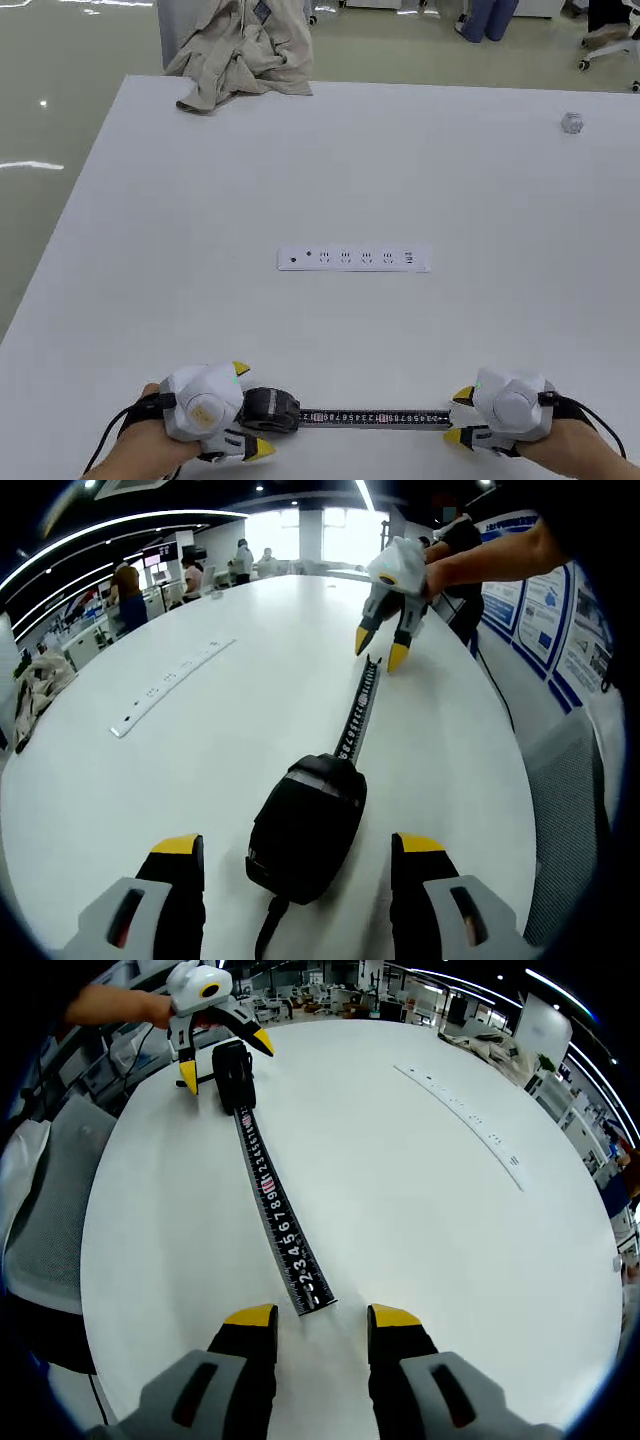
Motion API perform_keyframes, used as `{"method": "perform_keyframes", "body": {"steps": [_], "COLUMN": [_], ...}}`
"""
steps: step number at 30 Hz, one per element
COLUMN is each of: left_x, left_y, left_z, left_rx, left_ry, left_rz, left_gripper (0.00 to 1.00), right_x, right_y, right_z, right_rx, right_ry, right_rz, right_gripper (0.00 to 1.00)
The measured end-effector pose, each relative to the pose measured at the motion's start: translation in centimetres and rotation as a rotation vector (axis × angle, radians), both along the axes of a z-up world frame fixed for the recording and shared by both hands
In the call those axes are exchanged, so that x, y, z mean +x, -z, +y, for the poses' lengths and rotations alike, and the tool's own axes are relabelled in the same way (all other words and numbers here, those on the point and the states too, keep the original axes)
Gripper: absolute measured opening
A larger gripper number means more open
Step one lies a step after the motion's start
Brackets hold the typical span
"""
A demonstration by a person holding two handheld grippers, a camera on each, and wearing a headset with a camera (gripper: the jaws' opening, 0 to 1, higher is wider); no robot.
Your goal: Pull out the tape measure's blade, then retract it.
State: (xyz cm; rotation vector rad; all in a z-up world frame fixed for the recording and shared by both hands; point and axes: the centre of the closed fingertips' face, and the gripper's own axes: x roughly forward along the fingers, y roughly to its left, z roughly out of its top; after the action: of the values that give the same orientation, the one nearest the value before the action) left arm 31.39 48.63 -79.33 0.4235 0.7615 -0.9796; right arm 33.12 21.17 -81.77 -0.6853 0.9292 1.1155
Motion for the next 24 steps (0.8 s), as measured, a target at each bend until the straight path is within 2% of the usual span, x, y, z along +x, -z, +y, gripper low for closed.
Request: {"method": "perform_keyframes", "body": {"steps": [10, 13, 14, 18, 20, 21, 22, 24], "left_x": [-0.5, -0.5, -0.8, -1.1, -1.2, -1.2, -1.3, -1.3], "left_y": [-0.1, 0.0, -0.1, -0.1, -0.3, -0.3, -0.3, -0.4], "left_z": [1.0, 1.7, 1.6, 2.0, 2.2, 2.4, 2.5, 2.7], "left_rx": [-0.018, -0.004, -0.015, -0.021, -0.028, -0.035, -0.044, -0.050], "left_ry": [-0.107, -0.155, -0.157, -0.191, -0.222, -0.243, -0.270, -0.296], "left_rz": [0.018, 0.018, 0.027, 0.025, 0.020, 0.020, 0.031, 0.022], "left_gripper": [0.79, 0.84, 0.84, 0.85, 0.86, 0.86, 0.87, 0.88], "right_x": [-0.6, -0.8, -0.9, -1.0, -1.2, -1.2, -1.2, -1.3], "right_y": [-0.5, -0.7, -0.7, -0.9, -0.9, -1.1, -1.2, -1.6], "right_z": [0.2, 0.4, 0.5, 0.6, 0.6, 0.8, 0.9, 1.1], "right_rx": [0.049, 0.060, 0.069, 0.101, 0.105, 0.125, 0.135, 0.151], "right_ry": [0.105, 0.133, 0.156, 0.221, 0.237, 0.267, 0.283, 0.309], "right_rz": [0.014, 0.016, 0.019, 0.016, 0.011, 0.013, 0.008, 0.002], "right_gripper": [0.46, 0.49, 0.51, 0.53, 0.53, 0.54, 0.55, 0.56]}}
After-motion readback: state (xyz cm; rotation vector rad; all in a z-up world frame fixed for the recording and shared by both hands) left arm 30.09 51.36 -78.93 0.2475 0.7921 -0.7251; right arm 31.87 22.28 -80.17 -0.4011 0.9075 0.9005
